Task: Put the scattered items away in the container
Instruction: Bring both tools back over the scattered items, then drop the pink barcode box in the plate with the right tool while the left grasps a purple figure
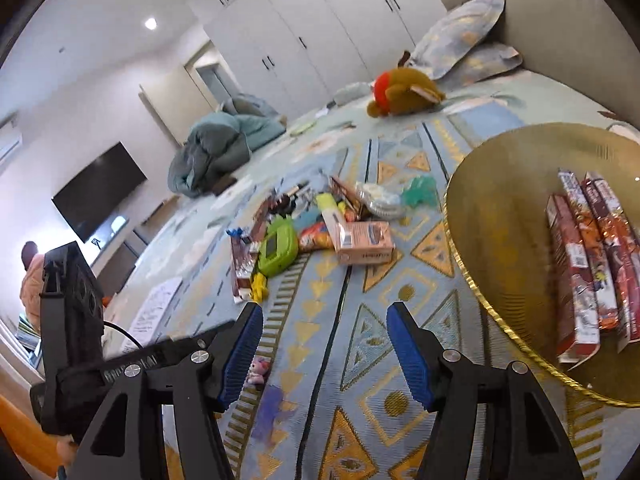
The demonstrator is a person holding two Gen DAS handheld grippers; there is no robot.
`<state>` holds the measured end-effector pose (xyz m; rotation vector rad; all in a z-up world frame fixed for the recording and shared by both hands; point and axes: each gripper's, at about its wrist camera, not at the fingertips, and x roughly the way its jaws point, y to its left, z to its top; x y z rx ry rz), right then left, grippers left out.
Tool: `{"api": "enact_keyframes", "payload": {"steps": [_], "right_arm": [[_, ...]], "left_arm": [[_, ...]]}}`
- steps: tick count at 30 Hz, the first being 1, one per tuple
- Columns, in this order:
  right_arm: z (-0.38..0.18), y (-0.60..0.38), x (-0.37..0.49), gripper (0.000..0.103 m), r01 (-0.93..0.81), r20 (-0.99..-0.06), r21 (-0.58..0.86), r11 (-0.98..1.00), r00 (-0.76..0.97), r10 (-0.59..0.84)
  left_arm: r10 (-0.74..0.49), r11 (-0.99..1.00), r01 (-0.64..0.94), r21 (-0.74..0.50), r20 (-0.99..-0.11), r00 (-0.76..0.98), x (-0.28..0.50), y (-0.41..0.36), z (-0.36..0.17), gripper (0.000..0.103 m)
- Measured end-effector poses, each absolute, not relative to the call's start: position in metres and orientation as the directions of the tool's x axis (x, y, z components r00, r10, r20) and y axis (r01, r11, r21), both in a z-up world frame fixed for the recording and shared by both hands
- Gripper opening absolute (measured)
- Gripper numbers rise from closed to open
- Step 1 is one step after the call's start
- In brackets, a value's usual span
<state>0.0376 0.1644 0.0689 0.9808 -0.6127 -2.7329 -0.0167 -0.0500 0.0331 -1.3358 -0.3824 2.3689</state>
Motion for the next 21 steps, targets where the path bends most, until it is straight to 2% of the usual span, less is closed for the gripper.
{"api": "enact_keyframes", "payload": {"steps": [5,8,10,18,21], "right_arm": [[0.071,0.149,-0.003,0.063,-0.025,-0.615,0.349,-0.937,-0.76,-0.209],[0.067,0.138,-0.03,0.063,-0.06,-0.659,0.263,-0.963,-0.74,-0.134],[0.061,0.133,-0.048,0.063,-0.096,-0.688,0.207,-0.974,-0.722,-0.075],[0.016,0.13,-0.093,0.064,-0.18,-0.778,0.091,-0.979,-0.627,0.043],[0.007,0.144,-0.103,0.065,-0.227,-0.791,0.128,-0.966,-0.611,0.038]], "left_arm": [[0.471,-0.874,-0.317,-0.367,-0.802,-0.368,-0.004,-0.031,0.025,0.027],[0.426,-0.884,-0.355,-0.304,-0.836,-0.344,0.002,-0.022,0.02,0.027],[0.389,-0.897,-0.349,-0.273,-0.861,-0.327,0.003,-0.02,0.015,0.027],[0.396,-0.903,-0.299,-0.309,-0.868,-0.299,0.004,-0.034,0.007,0.027],[0.386,-0.903,-0.313,-0.293,-0.874,-0.296,0.009,-0.033,0.007,0.027]]}}
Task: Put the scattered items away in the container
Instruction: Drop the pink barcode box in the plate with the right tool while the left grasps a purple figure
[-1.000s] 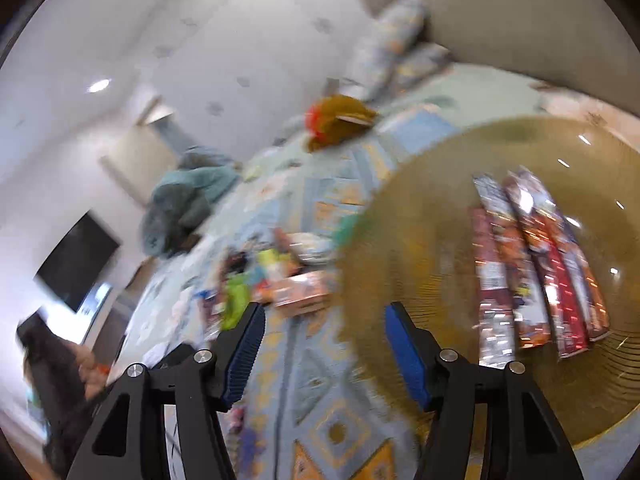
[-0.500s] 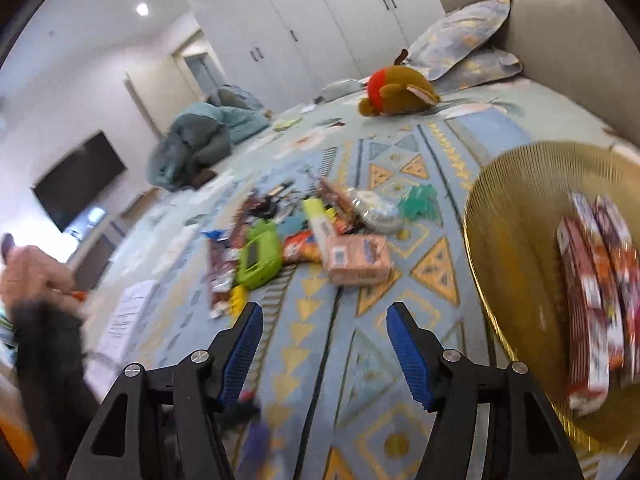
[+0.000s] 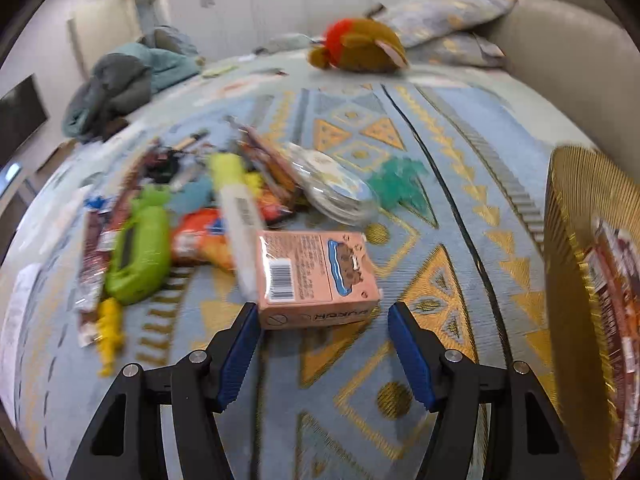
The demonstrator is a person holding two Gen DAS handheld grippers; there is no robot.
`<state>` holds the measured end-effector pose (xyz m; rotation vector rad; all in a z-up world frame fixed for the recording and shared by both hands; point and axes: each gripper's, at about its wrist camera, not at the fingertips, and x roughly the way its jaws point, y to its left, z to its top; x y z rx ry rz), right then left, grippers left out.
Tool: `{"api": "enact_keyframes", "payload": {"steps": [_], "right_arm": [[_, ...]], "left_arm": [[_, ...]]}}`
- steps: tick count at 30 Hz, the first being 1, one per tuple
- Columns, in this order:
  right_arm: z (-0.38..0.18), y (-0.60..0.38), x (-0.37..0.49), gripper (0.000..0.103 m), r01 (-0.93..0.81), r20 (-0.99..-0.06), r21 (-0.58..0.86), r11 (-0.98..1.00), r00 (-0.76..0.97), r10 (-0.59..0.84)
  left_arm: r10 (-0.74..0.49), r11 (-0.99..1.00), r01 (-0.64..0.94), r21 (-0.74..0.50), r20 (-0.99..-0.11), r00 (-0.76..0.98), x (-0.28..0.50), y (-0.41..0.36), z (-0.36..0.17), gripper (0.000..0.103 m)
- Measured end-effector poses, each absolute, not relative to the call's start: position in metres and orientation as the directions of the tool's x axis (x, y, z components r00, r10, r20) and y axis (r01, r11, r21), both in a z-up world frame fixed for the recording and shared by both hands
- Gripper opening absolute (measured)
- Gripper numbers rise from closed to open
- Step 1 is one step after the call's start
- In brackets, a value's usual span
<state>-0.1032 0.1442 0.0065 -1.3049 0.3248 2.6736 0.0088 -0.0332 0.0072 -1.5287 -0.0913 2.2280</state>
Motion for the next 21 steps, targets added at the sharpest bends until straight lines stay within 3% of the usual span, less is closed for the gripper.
{"api": "enact_keyframes", "payload": {"steps": [2,4,10,21], "right_arm": [[0.009,0.148,-0.107,0.065,-0.217,-0.78,0.158,-0.963,-0.626,0.013],[0.011,0.153,-0.107,0.056,-0.171,-0.762,0.2,-0.965,-0.646,-0.044],[0.024,0.149,-0.086,0.055,-0.112,-0.715,0.236,-0.965,-0.693,-0.095],[0.09,0.161,0.007,0.055,0.002,-0.538,0.4,-0.916,-0.809,-0.237]], "left_arm": [[0.4,-0.9,-0.304,-0.313,-0.869,-0.29,0.008,-0.037,0.006,0.027],[0.42,-0.894,-0.294,-0.338,-0.861,-0.288,0.008,-0.042,0.006,0.027],[0.431,-0.889,-0.304,-0.343,-0.853,-0.296,0.012,-0.046,0.008,0.022],[0.535,-0.837,-0.368,-0.405,-0.748,-0.393,0.022,-0.047,0.041,0.02]]}}
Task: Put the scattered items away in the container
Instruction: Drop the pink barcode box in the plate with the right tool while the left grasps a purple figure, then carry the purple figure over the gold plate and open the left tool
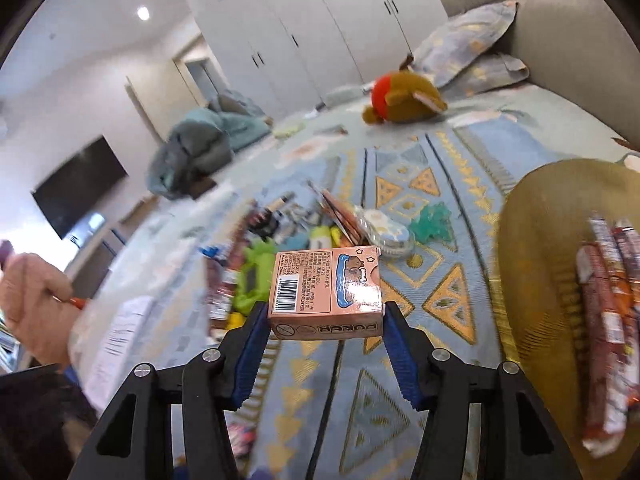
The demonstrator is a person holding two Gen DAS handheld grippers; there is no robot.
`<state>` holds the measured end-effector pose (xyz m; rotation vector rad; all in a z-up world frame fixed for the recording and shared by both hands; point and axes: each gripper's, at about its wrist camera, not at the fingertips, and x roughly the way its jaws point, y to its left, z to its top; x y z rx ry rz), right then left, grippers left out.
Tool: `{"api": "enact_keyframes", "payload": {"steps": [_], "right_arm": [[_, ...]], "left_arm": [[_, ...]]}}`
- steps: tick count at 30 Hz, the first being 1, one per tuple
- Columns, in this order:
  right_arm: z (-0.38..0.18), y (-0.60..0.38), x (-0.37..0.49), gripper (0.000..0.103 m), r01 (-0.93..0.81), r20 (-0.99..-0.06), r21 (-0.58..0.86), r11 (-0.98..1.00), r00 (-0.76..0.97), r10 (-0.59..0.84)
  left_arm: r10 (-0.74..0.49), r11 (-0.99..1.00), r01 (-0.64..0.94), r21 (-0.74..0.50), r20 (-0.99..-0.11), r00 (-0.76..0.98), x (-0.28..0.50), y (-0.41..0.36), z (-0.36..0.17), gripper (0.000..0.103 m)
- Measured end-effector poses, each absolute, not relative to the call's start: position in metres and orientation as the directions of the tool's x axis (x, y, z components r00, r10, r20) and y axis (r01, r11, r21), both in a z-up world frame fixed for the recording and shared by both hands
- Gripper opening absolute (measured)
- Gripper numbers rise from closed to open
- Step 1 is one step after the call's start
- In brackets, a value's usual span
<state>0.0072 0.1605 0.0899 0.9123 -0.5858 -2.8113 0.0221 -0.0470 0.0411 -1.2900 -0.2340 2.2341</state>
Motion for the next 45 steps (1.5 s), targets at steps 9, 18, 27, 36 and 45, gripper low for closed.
{"api": "enact_keyframes", "payload": {"steps": [9,18,27,36,45], "right_arm": [[0.11,0.248,0.088,0.056,-0.228,-0.522,0.442,-0.868,-0.852,-0.042],[0.119,0.276,0.099,0.056,-0.268,-0.509,0.454,-0.85,-0.861,-0.001],[0.125,0.277,0.107,0.055,-0.278,-0.474,0.415,-0.866,-0.879,0.055],[0.121,0.296,0.111,0.055,-0.31,-0.482,0.456,-0.834,-0.874,0.061],[0.124,0.315,0.12,0.055,-0.351,-0.473,0.452,-0.82,-0.874,0.113]], "left_arm": [[0.339,-0.897,-0.378,-0.227,-0.904,-0.262,0.026,-0.03,0.02,0.021],[0.306,-0.901,-0.397,-0.176,-0.906,-0.292,0.025,-0.02,0.017,0.028],[0.425,-0.879,-0.361,-0.313,-0.856,-0.295,0.026,-0.041,0.02,0.024],[0.554,-0.822,-0.41,-0.395,-0.718,-0.421,0.031,-0.037,0.053,0.024],[0.701,-0.664,-0.649,-0.372,-0.612,-0.366,0.028,0.075,0.11,0.024]]}}
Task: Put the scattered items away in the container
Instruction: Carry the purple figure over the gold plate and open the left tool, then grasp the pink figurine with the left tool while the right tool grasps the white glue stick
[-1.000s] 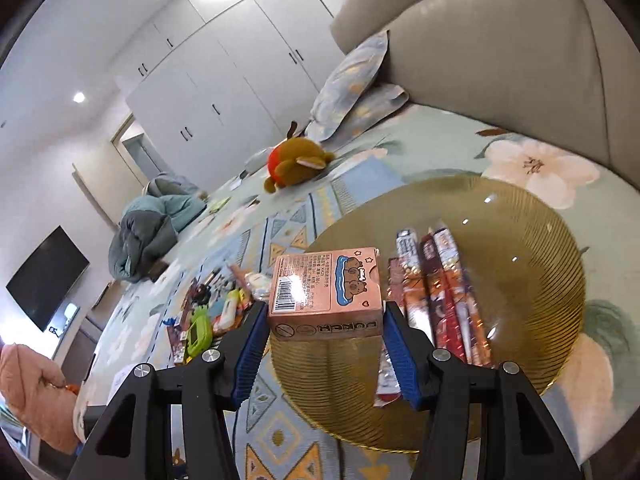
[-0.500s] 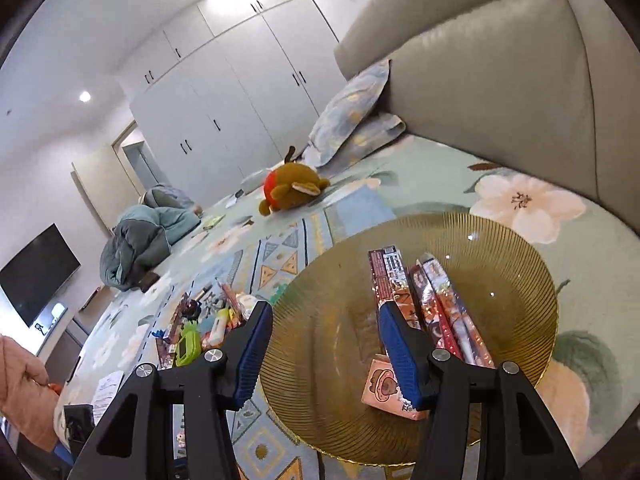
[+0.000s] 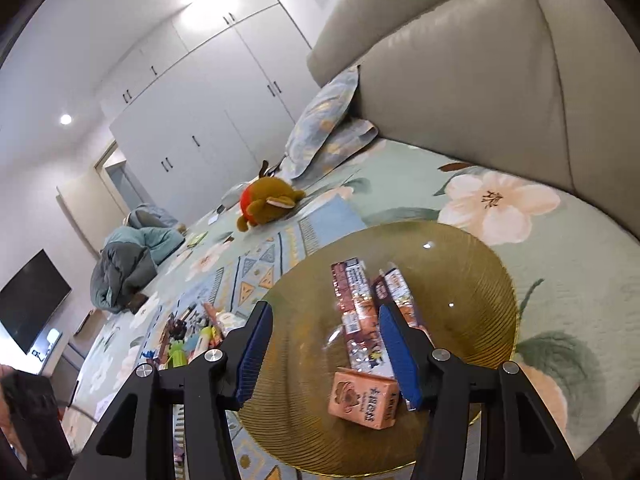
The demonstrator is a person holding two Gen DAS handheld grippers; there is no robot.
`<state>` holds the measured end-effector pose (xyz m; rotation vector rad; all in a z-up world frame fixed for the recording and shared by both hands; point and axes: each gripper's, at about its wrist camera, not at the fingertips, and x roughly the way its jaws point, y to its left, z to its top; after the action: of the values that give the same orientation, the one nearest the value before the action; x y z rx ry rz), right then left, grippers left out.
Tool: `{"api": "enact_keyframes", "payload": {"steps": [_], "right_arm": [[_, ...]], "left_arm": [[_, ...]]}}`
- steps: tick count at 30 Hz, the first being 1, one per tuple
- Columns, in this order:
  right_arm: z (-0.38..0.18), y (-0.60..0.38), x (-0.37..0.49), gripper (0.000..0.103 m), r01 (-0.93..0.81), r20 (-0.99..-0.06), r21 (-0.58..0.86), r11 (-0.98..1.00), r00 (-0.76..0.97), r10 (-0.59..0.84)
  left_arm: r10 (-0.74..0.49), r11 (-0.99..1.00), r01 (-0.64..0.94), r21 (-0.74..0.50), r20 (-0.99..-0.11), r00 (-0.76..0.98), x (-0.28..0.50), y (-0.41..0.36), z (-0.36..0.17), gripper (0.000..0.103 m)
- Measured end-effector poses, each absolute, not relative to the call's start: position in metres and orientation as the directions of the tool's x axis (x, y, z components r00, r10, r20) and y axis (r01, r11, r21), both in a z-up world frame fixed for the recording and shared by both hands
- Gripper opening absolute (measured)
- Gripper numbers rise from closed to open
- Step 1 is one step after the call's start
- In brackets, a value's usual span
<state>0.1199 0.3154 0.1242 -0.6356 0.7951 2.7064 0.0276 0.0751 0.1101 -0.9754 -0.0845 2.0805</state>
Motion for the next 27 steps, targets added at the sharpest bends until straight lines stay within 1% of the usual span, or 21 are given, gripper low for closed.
{"api": "enact_keyframes", "payload": {"steps": [3,4,7,9,13,16,18,21,23,24,27], "right_arm": [[0.121,0.32,0.12,0.055,-0.359,-0.484,0.463,-0.81,-0.868,0.108],[0.12,0.321,0.119,0.055,-0.361,-0.485,0.465,-0.808,-0.868,0.108],[0.119,0.325,0.12,0.055,-0.374,-0.492,0.469,-0.8,-0.863,0.116],[0.119,0.327,0.121,0.055,-0.392,-0.499,0.46,-0.797,-0.856,0.133],[0.116,0.329,0.121,0.055,-0.392,-0.504,0.465,-0.793,-0.854,0.126],[0.114,0.328,0.121,0.055,-0.387,-0.51,0.476,-0.789,-0.853,0.111],[0.114,0.325,0.12,0.055,-0.378,-0.512,0.478,-0.793,-0.853,0.099],[0.116,0.316,0.118,0.055,-0.357,-0.505,0.491,-0.794,-0.86,0.075],[0.12,0.306,0.112,0.055,-0.3,-0.489,0.52,-0.8,-0.872,0.01],[0.122,0.299,0.109,0.055,-0.26,-0.477,0.532,-0.806,-0.878,-0.032],[0.132,0.256,0.086,0.055,-0.081,-0.441,0.531,-0.843,-0.877,-0.193]], "left_arm": [[0.72,-0.628,-0.688,-0.363,-0.607,-0.336,0.026,0.114,0.117,0.024],[0.703,-0.639,-0.686,-0.347,-0.625,-0.339,0.025,0.125,0.115,0.024],[0.622,-0.68,-0.672,-0.293,-0.716,-0.318,0.02,0.148,0.098,0.025],[0.597,-0.693,-0.661,-0.286,-0.742,-0.305,0.02,0.145,0.087,0.025],[0.63,-0.713,-0.599,-0.364,-0.708,-0.319,0.02,0.107,0.086,0.026],[0.591,-0.769,-0.531,-0.356,-0.713,-0.378,0.019,0.072,0.086,0.026],[0.536,-0.823,-0.464,-0.328,-0.718,-0.443,0.018,0.042,0.087,0.027],[0.395,-0.914,-0.311,-0.26,-0.74,-0.545,0.016,-0.007,0.082,0.028],[0.331,-0.943,-0.217,-0.251,-0.75,-0.573,0.013,-0.036,0.074,0.028],[0.325,-0.945,-0.165,-0.283,-0.752,-0.573,0.012,-0.052,0.067,0.028],[0.373,-0.916,-0.093,-0.389,-0.747,-0.55,0.008,-0.076,0.05,0.028]]}}
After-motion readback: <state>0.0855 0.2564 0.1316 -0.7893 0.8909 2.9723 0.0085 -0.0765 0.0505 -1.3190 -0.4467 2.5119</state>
